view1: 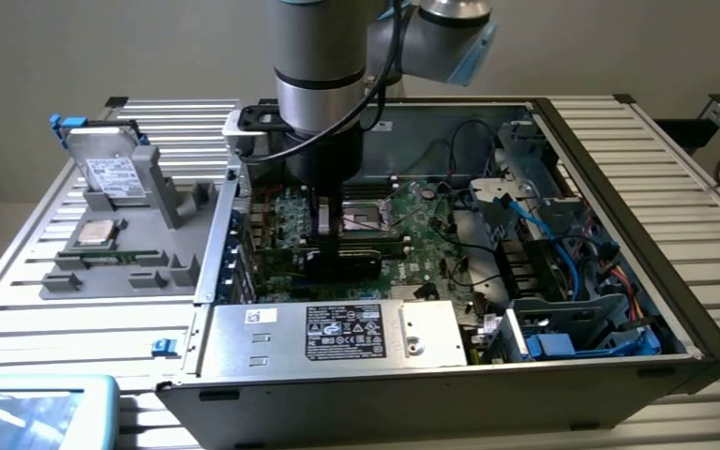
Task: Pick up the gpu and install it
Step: 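Press down on the gpu until it lock into place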
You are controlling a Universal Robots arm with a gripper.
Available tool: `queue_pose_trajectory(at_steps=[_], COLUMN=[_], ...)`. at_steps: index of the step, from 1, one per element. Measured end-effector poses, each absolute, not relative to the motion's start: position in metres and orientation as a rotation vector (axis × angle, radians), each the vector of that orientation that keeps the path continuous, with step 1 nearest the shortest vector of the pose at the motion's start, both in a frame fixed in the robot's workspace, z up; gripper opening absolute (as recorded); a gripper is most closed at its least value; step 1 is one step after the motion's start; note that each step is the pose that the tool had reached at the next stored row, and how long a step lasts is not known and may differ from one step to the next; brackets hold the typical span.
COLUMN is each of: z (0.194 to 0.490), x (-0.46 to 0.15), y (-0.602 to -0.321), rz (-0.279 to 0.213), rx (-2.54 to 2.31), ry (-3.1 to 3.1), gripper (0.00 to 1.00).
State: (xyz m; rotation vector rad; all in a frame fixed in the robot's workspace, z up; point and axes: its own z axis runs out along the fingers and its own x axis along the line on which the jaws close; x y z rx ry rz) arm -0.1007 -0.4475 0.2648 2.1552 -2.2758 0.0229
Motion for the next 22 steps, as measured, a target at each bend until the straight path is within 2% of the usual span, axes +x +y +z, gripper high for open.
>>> queue_pose_trajectory(at_steps=[3,11,22], z=[0.265,0.300,0.301], x=[-0.101,-0.101,-0.100], y=[-0.447,-0.447,-0.447], rz=[0.021,0.021,0.020], rx=[2.148,2.115,2.113], ry=[-2.284,-2.315,-2.315], gripper=[0.12,0.12,0.12])
